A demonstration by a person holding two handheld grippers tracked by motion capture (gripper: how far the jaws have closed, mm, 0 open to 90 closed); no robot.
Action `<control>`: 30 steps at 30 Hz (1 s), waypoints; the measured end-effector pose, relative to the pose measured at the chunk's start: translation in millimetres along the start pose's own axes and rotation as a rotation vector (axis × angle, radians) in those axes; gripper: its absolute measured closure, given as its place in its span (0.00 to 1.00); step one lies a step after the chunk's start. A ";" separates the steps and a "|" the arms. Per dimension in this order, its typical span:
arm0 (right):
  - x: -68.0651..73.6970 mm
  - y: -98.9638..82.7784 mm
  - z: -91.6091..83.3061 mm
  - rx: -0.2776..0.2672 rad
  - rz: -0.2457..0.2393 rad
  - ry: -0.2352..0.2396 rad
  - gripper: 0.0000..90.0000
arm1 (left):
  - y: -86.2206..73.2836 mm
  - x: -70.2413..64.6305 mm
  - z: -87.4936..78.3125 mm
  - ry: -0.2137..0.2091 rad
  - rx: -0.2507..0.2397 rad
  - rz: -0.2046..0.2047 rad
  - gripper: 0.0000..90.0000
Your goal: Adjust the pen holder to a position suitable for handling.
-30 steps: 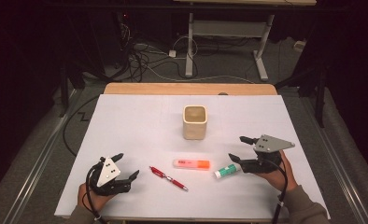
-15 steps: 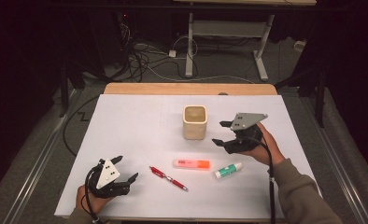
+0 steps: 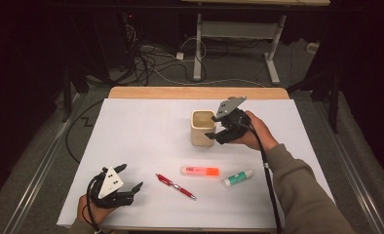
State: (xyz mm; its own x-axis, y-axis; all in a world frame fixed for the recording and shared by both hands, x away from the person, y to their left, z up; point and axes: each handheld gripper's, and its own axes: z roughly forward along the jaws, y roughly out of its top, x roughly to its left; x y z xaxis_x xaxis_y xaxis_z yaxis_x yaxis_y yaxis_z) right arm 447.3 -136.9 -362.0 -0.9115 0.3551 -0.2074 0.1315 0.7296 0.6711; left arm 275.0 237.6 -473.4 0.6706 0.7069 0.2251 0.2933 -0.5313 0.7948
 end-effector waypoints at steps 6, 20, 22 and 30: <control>-9.7 8.6 17.8 0.070 -0.011 0.055 0.53 | 0.1 -0.2 0.8 0.001 0.008 -0.002 0.23; -17.9 32.7 59.0 0.287 -0.066 0.207 0.84 | -2.6 -2.6 2.4 -0.023 0.021 -0.016 0.23; -20.3 33.6 60.6 0.280 -0.069 0.238 0.89 | -2.8 -0.9 2.2 -0.019 0.024 -0.002 0.23; -19.3 36.7 61.6 0.282 -0.115 0.308 0.93 | -3.3 -1.8 2.4 -0.036 0.030 -0.014 0.23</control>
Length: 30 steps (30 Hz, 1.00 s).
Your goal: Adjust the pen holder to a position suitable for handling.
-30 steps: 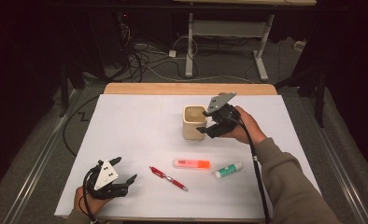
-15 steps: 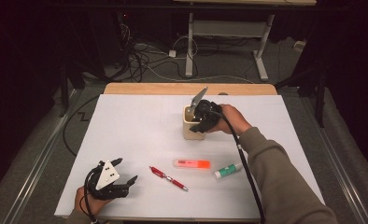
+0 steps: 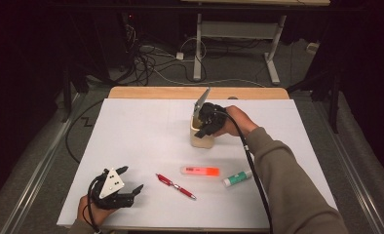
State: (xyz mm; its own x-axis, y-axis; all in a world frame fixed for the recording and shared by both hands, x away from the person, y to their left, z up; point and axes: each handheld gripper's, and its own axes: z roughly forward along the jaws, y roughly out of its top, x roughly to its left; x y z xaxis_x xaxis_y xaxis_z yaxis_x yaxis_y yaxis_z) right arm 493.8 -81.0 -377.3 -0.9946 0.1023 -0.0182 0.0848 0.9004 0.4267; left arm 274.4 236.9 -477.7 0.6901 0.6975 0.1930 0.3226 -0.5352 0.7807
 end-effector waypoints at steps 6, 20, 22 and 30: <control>17.7 1.3 -1.3 0.012 -0.067 0.045 0.92 | -0.1 -0.5 -0.3 0.001 -0.002 -0.003 0.23; 37.5 -1.8 -8.5 -0.018 -0.092 0.002 0.86 | 0.8 -2.8 1.6 0.002 0.019 0.019 0.23; 39.5 -3.3 -17.4 -0.064 -0.089 -0.023 0.84 | 0.7 -3.0 1.2 0.000 0.019 0.019 0.23; 49.3 -13.0 -31.3 -0.153 -0.035 -0.111 0.82 | 1.1 -3.8 0.6 0.003 0.020 0.028 0.23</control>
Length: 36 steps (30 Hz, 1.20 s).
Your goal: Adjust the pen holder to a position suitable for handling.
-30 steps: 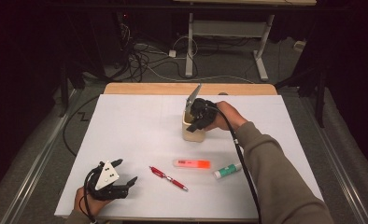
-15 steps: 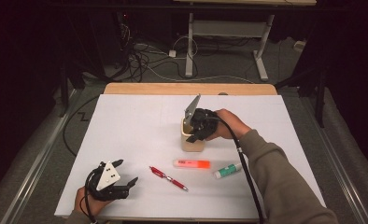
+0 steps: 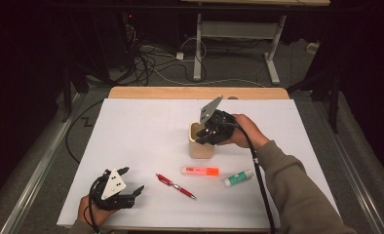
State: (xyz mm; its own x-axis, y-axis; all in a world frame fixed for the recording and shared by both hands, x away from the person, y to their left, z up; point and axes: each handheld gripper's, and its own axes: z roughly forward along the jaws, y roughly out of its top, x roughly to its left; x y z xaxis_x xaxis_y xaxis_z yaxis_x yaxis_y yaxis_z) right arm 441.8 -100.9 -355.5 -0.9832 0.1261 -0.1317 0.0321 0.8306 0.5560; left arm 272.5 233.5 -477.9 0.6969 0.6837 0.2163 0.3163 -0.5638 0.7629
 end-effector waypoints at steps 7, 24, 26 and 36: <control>10.1 -17.4 -12.5 -0.107 0.058 -0.117 0.72 | 0.0 -0.3 1.0 -0.001 0.008 0.008 0.23; 45.9 -52.2 -22.8 -0.306 0.140 -0.363 0.52 | 0.6 -1.4 2.4 0.002 0.013 0.012 0.23; 52.1 -58.8 -25.4 -0.323 0.157 -0.400 0.51 | 0.6 -1.5 2.2 0.001 0.013 0.013 0.23; 70.7 -81.2 -34.4 -0.401 0.204 -0.486 0.37 | -0.1 -1.2 3.0 -0.009 0.024 0.016 0.23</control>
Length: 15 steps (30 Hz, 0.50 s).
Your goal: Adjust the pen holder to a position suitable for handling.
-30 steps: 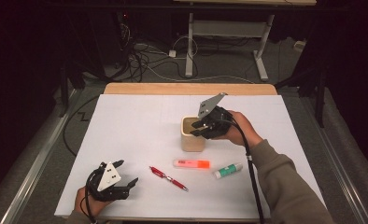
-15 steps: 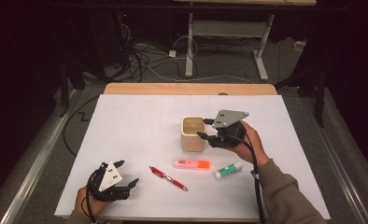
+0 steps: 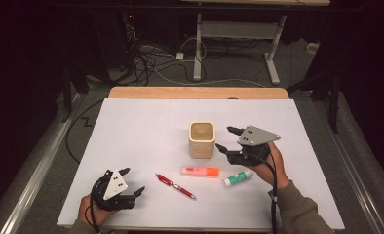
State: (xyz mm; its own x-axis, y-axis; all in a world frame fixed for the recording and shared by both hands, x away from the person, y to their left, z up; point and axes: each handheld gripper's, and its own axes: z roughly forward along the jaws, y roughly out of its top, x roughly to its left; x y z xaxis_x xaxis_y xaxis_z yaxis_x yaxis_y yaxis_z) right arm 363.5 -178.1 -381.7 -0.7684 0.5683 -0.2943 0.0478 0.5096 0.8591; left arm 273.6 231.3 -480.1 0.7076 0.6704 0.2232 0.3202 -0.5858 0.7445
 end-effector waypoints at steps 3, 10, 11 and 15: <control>2.4 -5.3 -8.1 -0.021 0.010 -0.025 0.36 | 0.0 0.4 -0.1 -0.003 0.003 0.001 0.23; 4.9 -23.4 -24.2 -0.023 0.014 -0.060 0.33 | 0.8 1.0 0.0 -0.002 -0.002 0.013 0.23; 4.9 -23.4 -24.2 -0.023 0.014 -0.060 0.33 | 0.9 1.2 -0.1 -0.002 -0.004 0.015 0.23; 5.2 -36.3 -32.8 -0.011 0.024 -0.076 0.33 | 0.7 1.2 -0.1 -0.005 -0.003 0.016 0.23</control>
State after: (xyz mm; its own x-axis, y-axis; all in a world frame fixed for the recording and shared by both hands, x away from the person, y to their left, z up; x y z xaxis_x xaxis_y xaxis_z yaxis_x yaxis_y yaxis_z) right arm 336.9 -214.8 -400.7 -0.7165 0.6279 -0.3041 0.0584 0.4883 0.8707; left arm 274.6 231.8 -479.2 0.7156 0.6588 0.2321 0.3070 -0.5950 0.7428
